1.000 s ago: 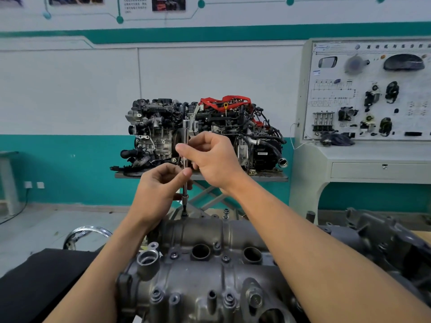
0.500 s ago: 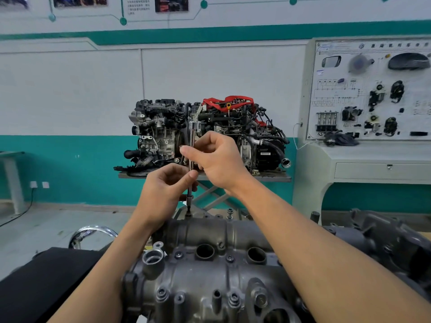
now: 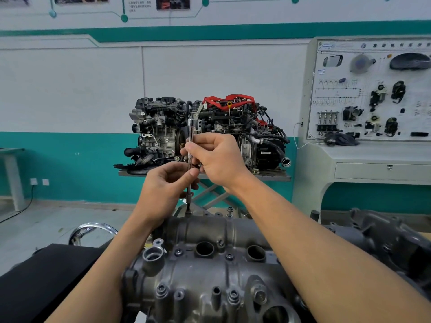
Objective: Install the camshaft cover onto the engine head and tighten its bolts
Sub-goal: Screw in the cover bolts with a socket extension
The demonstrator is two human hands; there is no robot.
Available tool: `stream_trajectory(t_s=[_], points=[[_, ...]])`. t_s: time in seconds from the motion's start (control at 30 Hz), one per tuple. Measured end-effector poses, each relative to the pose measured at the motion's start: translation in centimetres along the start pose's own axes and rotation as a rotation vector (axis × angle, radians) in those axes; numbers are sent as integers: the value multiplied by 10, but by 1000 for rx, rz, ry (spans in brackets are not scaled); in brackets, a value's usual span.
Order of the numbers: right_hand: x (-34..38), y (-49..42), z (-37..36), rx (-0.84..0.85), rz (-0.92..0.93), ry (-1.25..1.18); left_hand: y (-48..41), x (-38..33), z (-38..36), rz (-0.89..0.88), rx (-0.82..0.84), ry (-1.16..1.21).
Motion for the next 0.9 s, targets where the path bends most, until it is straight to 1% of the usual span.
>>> stream_trajectory(t_s=[0.1,0.27,0.33,0.43,0.57,0.7,0.77,0.83,0.9], points=[[-1,-1,-2,-37,15,14,-1,1,2,10,-36,26],[4,0,-8,-154,72,129,2,0,1,15,-28,80],[8,2,-9,-196,132,182,2,0,0,26,-28,66],[12,5,-10,-232,196,239,3,2,-3,65,10,-26],[9,5,-7,-189,162,207,5,3,-3,103,12,-99],[9,8,2,-148,177,158,5,0,-2,18,-25,-177],[10,9,3,-133,183,160,5,-1,-3,11,-24,-196],[12,11,2,-119,204,157,7,-4,-2,11,-16,-200],[16,12,-1,-118,222,98,11,-12,0,-19,-20,-160]])
Point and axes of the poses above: each hand's wrist, its own y-axis away from the middle knuckle, its own z-axis out of the back of the hand, x = y × z, the point moved 5 cm from there along -y, towards the middle knuckle, and after that the axes turned 10 degrees about -x, right-handed, at the moved point
